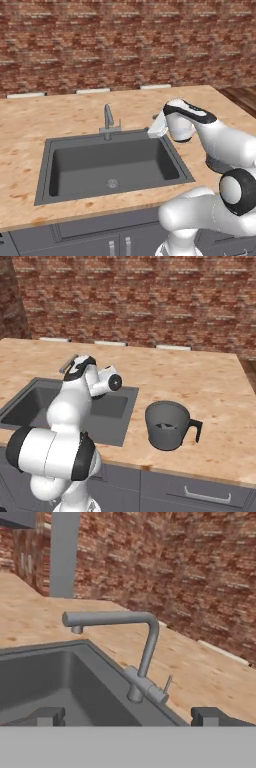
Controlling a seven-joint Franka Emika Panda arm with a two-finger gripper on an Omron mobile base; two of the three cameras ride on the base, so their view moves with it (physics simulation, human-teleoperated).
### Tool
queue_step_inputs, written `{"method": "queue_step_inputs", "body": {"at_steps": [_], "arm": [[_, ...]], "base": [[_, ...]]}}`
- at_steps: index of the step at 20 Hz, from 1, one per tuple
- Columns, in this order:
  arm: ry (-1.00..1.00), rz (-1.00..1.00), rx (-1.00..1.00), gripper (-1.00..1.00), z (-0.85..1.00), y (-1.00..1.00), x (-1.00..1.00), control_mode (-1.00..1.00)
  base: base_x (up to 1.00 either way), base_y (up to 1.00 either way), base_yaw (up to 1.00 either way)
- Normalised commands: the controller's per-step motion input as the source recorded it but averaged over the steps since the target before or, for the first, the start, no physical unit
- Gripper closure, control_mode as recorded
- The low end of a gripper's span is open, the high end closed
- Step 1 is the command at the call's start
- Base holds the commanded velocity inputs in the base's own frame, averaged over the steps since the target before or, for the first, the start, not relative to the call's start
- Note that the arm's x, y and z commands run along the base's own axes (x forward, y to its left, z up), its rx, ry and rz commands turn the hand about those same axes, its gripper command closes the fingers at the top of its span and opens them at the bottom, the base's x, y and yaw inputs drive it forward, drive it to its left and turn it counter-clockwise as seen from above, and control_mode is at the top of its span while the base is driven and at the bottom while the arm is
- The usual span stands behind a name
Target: Turn on the sink faucet and place the jug under the water for a few seconds to fill it up.
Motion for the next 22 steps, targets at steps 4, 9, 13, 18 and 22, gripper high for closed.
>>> {"method": "queue_step_inputs", "body": {"at_steps": [4, 9, 13, 18, 22], "arm": [[-0.02, 0.12, 0.00, -1.00, -0.23, 0.04, 0.37, -1.00], [0.00, 0.01, 0.00, -1.00, -0.13, 0.25, 0.48, -1.00], [0.02, 0.00, 0.00, -1.00, 0.00, 0.31, 0.50, -1.00], [0.00, 0.00, 0.00, -1.00, -0.05, 0.15, 0.49, -1.00], [0.00, 0.00, 0.00, -1.00, -0.11, 0.12, 0.54, -1.00]], "base": [[0.00, 0.00, 0.00], [0.00, 0.00, 0.00], [0.00, 0.00, 0.00], [0.00, 0.00, 0.00], [0.00, 0.00, 0.00]]}}
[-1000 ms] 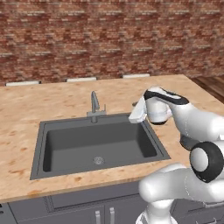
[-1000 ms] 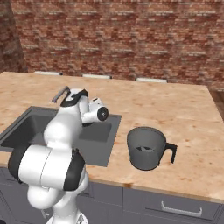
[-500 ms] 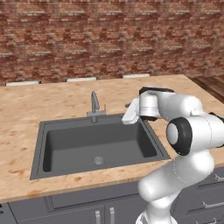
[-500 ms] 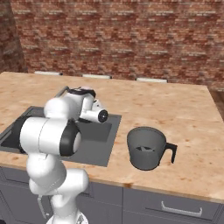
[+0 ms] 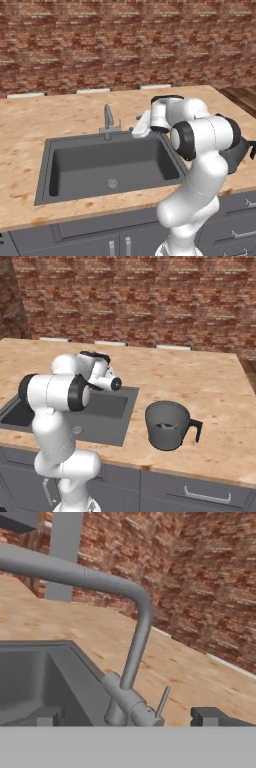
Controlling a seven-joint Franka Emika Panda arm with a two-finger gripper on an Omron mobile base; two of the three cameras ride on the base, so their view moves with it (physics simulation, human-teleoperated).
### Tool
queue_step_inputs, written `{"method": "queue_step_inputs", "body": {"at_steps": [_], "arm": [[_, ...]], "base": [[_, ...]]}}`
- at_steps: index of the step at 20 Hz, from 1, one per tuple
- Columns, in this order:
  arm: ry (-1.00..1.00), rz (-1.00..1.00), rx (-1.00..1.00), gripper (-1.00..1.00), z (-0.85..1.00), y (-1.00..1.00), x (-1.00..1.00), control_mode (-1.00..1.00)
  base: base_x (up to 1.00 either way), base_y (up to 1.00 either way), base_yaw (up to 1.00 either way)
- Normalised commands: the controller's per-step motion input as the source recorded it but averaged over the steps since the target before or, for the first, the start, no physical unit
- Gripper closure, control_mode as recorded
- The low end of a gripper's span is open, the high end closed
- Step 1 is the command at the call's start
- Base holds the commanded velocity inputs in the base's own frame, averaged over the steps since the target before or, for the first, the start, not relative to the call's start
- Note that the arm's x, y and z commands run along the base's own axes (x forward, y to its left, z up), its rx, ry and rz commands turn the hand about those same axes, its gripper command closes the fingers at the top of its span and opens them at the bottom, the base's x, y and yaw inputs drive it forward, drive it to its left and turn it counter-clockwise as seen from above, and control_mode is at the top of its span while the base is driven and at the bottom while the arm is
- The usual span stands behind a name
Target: Turn on the sink faucet and place the jug under the water for a few seconds to fill it up.
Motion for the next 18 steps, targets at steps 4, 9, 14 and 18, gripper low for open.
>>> {"method": "queue_step_inputs", "body": {"at_steps": [4, 9, 14, 18], "arm": [[0.00, 0.00, 0.00, -1.00, -0.14, 0.18, 0.56, -1.00], [0.00, 0.00, 0.00, -1.00, -0.22, 0.28, 0.61, -1.00], [0.00, 0.01, 0.00, -1.00, -0.34, 0.22, 0.57, -1.00], [0.00, 0.02, 0.00, -1.00, -0.36, 0.16, 0.54, -1.00]], "base": [[0.00, 0.00, 0.00], [0.00, 0.00, 0.00], [0.00, 0.00, 0.00], [0.00, 0.00, 0.00]]}}
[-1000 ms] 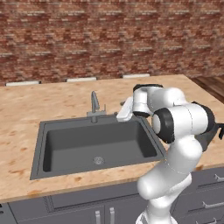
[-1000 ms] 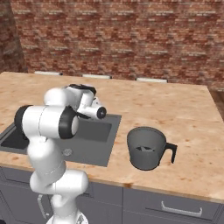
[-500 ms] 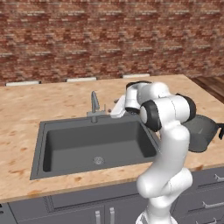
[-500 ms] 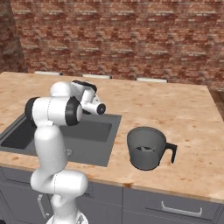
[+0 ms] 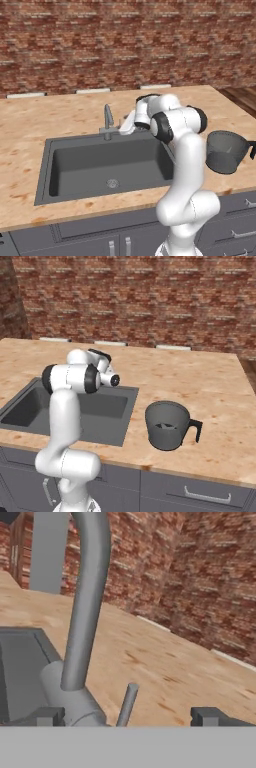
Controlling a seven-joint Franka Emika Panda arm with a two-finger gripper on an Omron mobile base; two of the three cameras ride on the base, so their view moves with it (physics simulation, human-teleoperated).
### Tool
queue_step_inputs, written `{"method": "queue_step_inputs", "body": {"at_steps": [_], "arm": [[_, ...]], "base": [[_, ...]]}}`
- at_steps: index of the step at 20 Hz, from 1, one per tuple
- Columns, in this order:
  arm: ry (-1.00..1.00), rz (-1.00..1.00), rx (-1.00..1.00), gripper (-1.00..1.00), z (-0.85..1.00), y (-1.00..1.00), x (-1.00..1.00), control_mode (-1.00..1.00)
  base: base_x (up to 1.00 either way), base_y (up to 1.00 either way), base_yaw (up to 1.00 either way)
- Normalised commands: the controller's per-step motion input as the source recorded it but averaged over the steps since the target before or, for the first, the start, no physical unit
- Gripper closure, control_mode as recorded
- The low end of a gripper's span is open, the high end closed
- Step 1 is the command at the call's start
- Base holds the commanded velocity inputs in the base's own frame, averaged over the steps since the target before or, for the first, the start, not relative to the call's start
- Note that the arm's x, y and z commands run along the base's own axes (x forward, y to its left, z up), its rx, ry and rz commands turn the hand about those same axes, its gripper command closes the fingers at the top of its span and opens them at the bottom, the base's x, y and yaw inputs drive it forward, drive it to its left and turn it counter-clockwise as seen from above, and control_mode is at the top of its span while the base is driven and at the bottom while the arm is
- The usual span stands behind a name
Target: Turn on the sink faucet and place the jug under the water for a few seconds to fill it up.
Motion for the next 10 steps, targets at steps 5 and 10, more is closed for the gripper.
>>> {"method": "queue_step_inputs", "body": {"at_steps": [5, 10], "arm": [[0.00, 0.02, 0.00, -1.00, -0.28, 0.07, 0.53, -1.00], [0.00, 0.02, 0.00, -1.00, -0.19, 0.00, 0.53, -1.00]], "base": [[0.00, 0.00, 0.00], [0.00, 0.00, 0.00]]}}
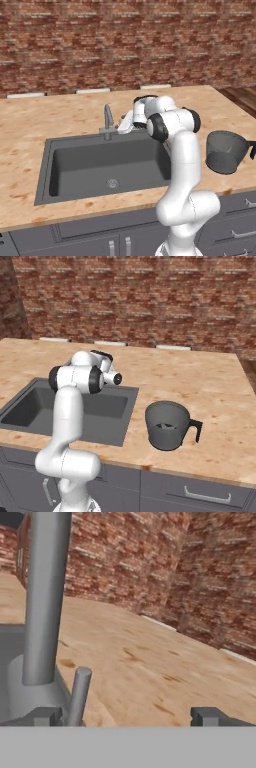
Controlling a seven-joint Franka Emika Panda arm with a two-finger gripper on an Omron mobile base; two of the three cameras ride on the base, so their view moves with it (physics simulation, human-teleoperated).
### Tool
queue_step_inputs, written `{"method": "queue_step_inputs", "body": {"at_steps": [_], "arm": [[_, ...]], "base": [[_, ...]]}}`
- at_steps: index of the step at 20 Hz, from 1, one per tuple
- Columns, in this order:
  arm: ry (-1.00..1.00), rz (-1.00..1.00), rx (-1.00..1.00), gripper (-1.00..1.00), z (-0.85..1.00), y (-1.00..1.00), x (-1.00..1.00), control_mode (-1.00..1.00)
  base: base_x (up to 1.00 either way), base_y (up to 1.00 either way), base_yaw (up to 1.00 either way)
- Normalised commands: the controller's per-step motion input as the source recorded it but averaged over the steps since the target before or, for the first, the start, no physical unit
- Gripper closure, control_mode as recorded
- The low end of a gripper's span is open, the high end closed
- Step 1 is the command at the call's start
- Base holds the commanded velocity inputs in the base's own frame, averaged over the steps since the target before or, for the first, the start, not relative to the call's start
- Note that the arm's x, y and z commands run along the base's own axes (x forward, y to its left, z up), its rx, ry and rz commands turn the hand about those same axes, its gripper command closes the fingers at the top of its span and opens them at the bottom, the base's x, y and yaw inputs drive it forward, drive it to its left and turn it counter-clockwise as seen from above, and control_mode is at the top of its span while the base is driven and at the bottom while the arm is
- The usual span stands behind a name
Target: Turn on the sink faucet and place the jug under the water for a few seconds to fill it up.
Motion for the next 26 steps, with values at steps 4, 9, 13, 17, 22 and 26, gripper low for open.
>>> {"method": "queue_step_inputs", "body": {"at_steps": [4, 9, 13, 17, 22, 26], "arm": [[0.00, 0.01, 0.00, -1.00, -0.08, 0.06, 0.42, -1.00], [0.00, 0.00, 0.00, -1.00, -0.04, 0.23, 0.09, -1.00], [0.00, 0.00, 0.00, 1.00, -0.17, 0.31, 0.01, -1.00], [-0.01, -0.03, 0.00, 1.00, -0.05, 0.24, 0.00, -1.00], [0.00, -0.17, 0.00, 1.00, 0.00, 0.03, 0.01, -1.00], [0.00, -0.26, 0.00, 1.00, 0.00, 0.00, 0.01, -1.00]], "base": [[0.00, 0.00, 0.00], [0.00, 0.00, 0.00], [0.00, 0.00, 0.00], [0.00, 0.00, 0.00], [0.00, 0.00, 0.00], [0.00, 0.00, 0.00]]}}
